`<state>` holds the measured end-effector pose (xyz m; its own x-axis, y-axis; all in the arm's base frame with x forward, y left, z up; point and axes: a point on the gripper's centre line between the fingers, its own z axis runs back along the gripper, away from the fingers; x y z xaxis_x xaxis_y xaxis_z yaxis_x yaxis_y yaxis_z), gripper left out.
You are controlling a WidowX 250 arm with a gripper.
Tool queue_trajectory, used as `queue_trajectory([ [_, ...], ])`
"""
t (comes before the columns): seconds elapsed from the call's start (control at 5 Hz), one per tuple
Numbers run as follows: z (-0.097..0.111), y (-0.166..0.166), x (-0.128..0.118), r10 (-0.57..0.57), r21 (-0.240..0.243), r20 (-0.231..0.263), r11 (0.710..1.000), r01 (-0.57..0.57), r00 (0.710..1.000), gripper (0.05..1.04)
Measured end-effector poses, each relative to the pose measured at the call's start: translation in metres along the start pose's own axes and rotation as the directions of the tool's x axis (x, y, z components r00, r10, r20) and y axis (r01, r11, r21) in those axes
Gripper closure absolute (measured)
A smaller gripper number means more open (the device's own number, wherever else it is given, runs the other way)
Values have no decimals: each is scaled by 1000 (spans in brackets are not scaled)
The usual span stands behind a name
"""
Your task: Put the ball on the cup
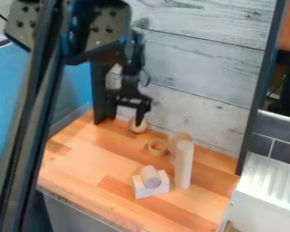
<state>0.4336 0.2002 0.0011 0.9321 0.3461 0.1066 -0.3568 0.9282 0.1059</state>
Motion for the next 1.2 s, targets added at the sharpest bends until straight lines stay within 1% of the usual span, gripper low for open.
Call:
queue_trajectory([
  [0.2,8,9,0,-71,-100,66,992,77,995,83],
  [0.4,4,3,-2,-101,-204,102,972,120,990,83],
  [0.6,10,3,0,-100,-274,129,953,133,987,83],
  [0.8,9,5,10,-66,-256,182,960,112,981,83],
  [1.0,5,3,17,-54,-208,228,973,103,972,83],
  [1.2,6,-4,21,-58,-187,245,977,106,968,83],
])
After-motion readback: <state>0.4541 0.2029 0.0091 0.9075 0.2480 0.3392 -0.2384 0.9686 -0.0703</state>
